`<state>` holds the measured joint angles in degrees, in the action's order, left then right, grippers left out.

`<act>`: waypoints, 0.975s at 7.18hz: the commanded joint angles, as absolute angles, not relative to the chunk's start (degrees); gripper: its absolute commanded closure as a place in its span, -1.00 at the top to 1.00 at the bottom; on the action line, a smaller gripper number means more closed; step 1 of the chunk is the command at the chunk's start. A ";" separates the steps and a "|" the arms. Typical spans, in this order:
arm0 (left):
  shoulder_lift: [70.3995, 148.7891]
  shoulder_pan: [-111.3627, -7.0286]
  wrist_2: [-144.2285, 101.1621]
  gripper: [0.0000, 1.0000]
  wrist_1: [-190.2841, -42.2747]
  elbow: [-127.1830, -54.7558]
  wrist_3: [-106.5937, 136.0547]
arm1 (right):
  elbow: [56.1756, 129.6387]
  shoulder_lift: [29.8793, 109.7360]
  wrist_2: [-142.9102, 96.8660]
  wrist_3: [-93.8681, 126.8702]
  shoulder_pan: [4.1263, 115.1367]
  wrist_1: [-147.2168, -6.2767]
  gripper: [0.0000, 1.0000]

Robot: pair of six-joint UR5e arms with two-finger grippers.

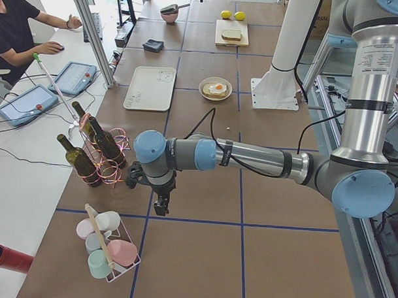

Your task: Make sandwich and place on tray

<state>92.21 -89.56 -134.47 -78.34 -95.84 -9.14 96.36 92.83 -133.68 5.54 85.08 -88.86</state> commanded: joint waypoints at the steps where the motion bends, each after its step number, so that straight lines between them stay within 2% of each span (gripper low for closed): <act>1: 92.37 -89.56 -134.65 1.00 -78.05 -96.24 -8.44 | 96.33 92.81 -133.77 5.62 85.08 -88.86 1.00; 7: 91.58 -89.74 -136.30 1.00 -78.66 -98.79 -8.70 | 97.38 92.99 -138.13 5.63 84.46 -88.86 1.00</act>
